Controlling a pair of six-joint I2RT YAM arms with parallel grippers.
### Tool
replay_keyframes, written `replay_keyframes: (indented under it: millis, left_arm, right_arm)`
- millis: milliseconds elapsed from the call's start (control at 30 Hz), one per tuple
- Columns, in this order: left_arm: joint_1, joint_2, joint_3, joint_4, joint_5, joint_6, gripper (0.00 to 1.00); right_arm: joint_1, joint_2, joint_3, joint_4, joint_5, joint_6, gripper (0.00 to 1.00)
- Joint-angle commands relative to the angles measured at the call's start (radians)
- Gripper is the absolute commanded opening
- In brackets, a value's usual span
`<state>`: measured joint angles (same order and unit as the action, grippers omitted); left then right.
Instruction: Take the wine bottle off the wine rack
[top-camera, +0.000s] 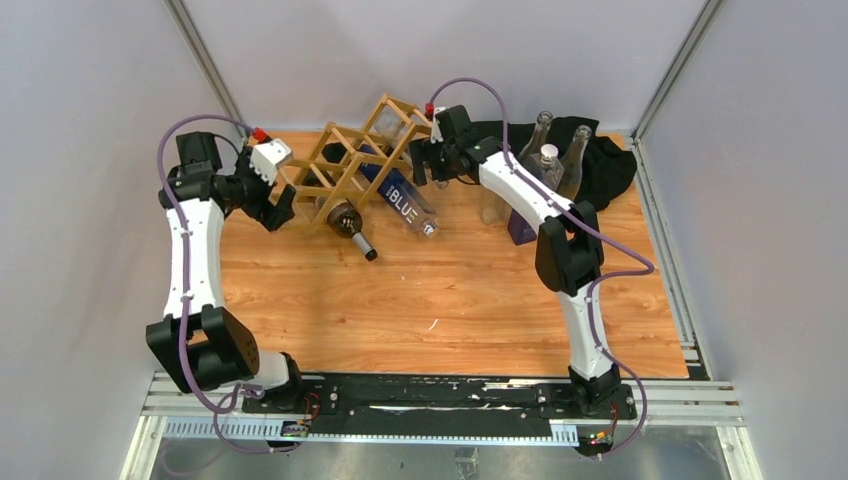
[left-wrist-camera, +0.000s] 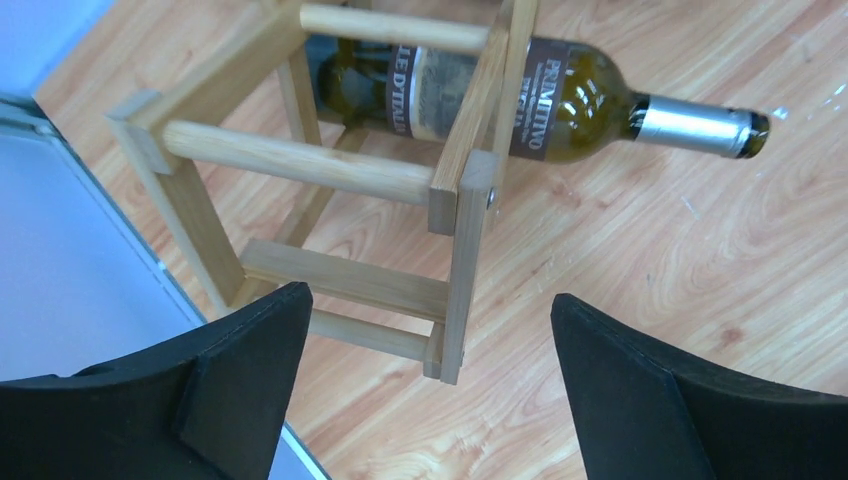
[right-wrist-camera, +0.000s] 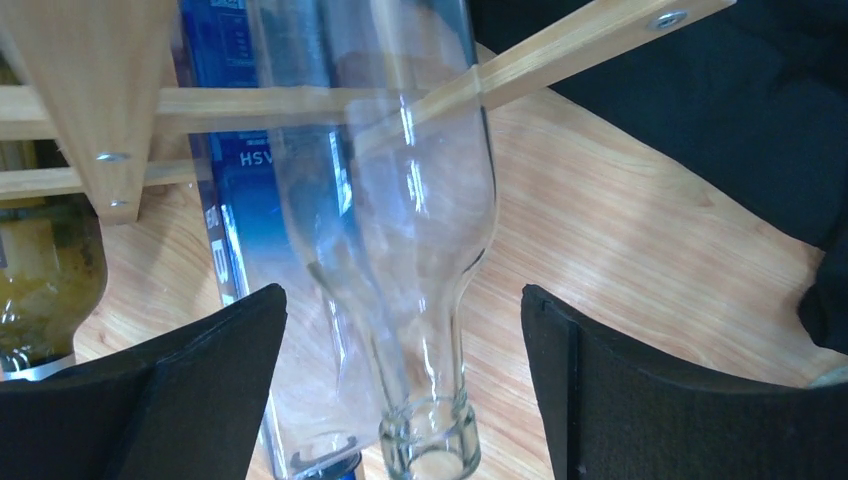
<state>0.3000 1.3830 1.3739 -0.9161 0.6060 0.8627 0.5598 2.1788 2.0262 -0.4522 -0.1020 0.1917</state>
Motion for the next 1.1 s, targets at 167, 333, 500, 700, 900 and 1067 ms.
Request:
replay_keyframes:
  millis: [167, 333, 500, 700, 900, 1067]
  left_arm:
    - [0.001, -0.052, 0.12, -0.084, 0.198, -0.08, 0.96]
    - [-0.064, -0.083, 0.101, -0.084, 0.18, -0.077, 0.96]
    - [-0.135, -0.097, 0.078, -0.085, 0.139, -0.059, 0.94]
    - [-0.195, -0.105, 0.074, -0.085, 0.085, -0.028, 0.94]
    - [-0.234, -0.112, 0.067, -0.086, 0.053, 0.008, 0.92]
    - [-0.265, -0.125, 0.056, -0.086, 0.031, 0.055, 0.85]
  right_arm:
    - [-0.014, 0.057, 0.048, 0.022, -0.093, 0.063, 0.76]
    - [-0.014, 0.031, -0.016, 0.079, -0.114, 0.084, 0.55]
    - [-0.014, 0.0, -0.054, 0.094, -0.119, 0.085, 0.15]
    - [-0.014, -0.082, -0.152, 0.129, -0.135, 0.094, 0.0]
    - [-0.014, -0.238, -0.322, 0.214, -0.179, 0.144, 0.0]
    - [-0.014, -0.333, -0.416, 0.232, -0.237, 0.196, 0.0]
